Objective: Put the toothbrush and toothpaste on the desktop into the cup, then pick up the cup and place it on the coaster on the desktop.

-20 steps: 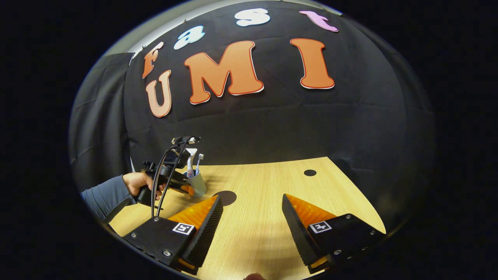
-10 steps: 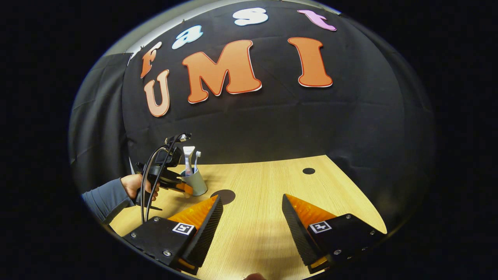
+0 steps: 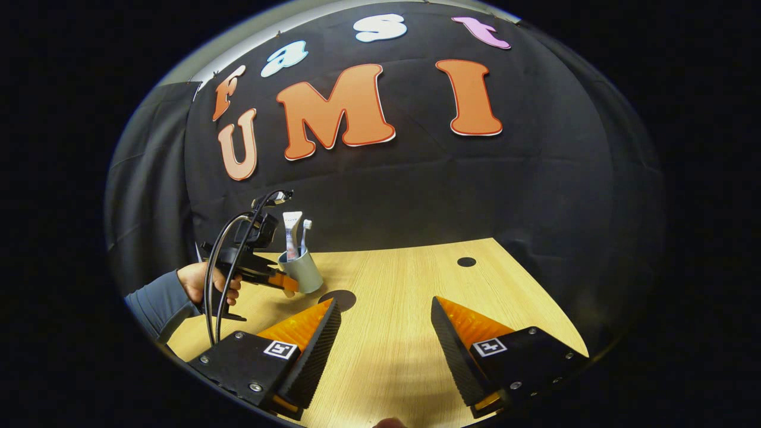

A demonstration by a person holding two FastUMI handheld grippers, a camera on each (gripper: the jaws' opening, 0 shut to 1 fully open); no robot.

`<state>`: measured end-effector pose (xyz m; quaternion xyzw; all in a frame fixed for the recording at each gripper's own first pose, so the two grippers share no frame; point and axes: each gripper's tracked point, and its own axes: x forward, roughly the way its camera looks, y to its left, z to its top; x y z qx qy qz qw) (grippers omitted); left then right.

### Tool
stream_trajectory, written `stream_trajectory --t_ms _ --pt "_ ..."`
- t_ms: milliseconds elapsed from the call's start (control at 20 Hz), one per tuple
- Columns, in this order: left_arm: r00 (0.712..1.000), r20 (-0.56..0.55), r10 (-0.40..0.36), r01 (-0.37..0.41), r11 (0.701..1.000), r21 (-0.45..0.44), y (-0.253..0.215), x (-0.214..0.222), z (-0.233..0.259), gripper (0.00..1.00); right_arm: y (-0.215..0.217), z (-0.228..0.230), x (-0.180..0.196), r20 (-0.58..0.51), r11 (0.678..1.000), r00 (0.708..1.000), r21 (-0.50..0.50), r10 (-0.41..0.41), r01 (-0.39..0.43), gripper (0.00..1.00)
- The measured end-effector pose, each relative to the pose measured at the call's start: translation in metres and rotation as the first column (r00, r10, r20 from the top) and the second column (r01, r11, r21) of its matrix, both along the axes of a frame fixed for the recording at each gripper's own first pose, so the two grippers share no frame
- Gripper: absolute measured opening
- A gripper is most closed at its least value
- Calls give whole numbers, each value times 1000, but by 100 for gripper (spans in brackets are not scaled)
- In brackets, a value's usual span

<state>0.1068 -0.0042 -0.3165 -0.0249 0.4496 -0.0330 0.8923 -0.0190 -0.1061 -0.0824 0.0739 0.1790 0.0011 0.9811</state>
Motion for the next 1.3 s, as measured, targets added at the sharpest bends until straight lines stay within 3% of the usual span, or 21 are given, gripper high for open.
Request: stream_trajectory --t_ms 350,850,1000,1100,1150,1200,1250,1300 --pt "998 -13 -67 67 998 8 -2 3 6 17 -17 3 -14 4 1000 1000 -10 -27 27 92" --pt "993 -76 -95 98 995 36 -3 3 15 18 -29 -11 -22 -38 998 998 0 -59 59 92" --pt "992 -12 -125 125 991 38 -10 2 33 29 -25 -6 -21 -31 998 998 3 -59 59 92" --pt "989 40 -144 143 989 27 -15 -2 54 56 -18 -1 -18 -24 999 998 -4 -54 54 92" --pt "984 81 -157 155 988 27 -15 -3 71 60 -15 2 -16 -17 998 998 -12 -55 55 92" --pt "978 123 -168 165 986 33 -15 -5 87 75 -13 8 -13 -7 998 999 -21 -54 53 91" --pt "970 169 -175 170 984 45 -16 -7 101 80 -7 14 -10 7 998 999 -27 -49 49 91" --pt "960 211 -182 173 983 61 -16 -8 113 100 0 21 -8 23 999 999 -33 -39 40 92"
